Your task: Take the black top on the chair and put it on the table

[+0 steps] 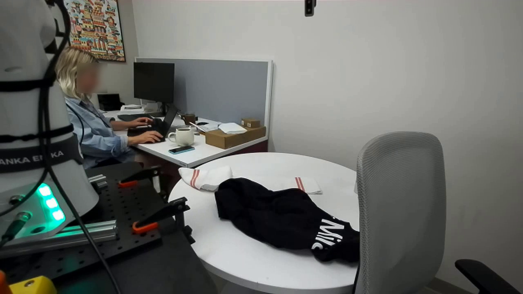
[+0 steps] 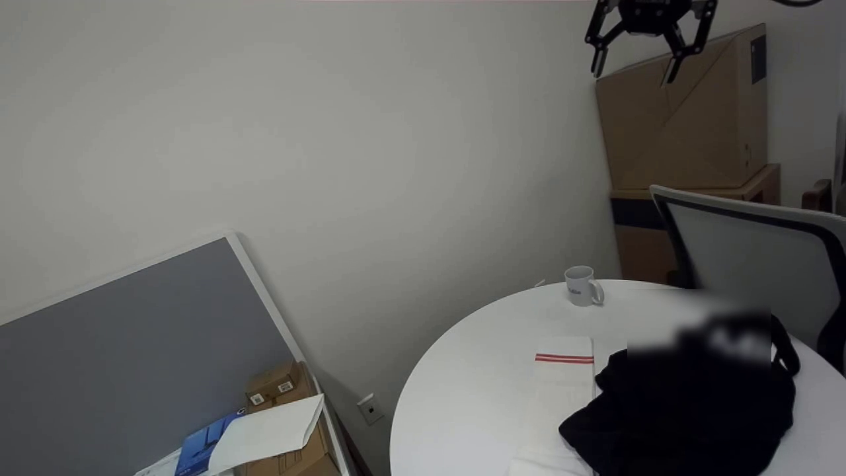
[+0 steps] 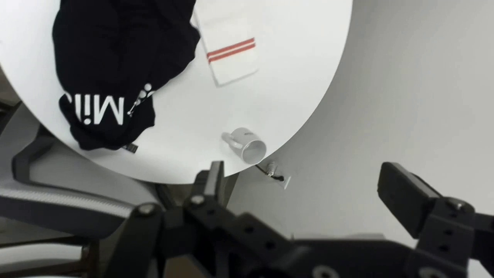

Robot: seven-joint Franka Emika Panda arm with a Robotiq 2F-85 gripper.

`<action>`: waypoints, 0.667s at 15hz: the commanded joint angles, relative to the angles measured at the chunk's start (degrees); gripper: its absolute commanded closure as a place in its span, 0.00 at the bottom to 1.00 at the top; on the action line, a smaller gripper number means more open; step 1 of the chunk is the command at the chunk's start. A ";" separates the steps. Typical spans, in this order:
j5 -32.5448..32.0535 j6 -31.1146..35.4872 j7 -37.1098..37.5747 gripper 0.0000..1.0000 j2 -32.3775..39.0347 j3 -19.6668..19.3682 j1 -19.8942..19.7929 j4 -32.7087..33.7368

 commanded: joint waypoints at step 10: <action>6.40 -16.91 -17.22 0.00 -20.88 1.35 3.89 -25.50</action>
